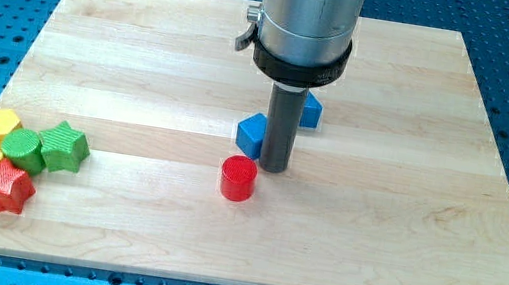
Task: Push the red circle into the red star
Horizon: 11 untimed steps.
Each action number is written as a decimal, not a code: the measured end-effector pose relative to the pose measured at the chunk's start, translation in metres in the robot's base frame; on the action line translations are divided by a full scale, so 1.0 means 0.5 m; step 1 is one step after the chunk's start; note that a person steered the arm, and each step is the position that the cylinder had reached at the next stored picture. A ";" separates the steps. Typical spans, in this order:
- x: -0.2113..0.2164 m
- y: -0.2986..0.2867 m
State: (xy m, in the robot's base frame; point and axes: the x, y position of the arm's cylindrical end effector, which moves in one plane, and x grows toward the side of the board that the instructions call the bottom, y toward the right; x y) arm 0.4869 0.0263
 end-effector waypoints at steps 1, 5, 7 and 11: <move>0.001 0.000; 0.083 -0.186; 0.143 -0.078; 0.231 -0.397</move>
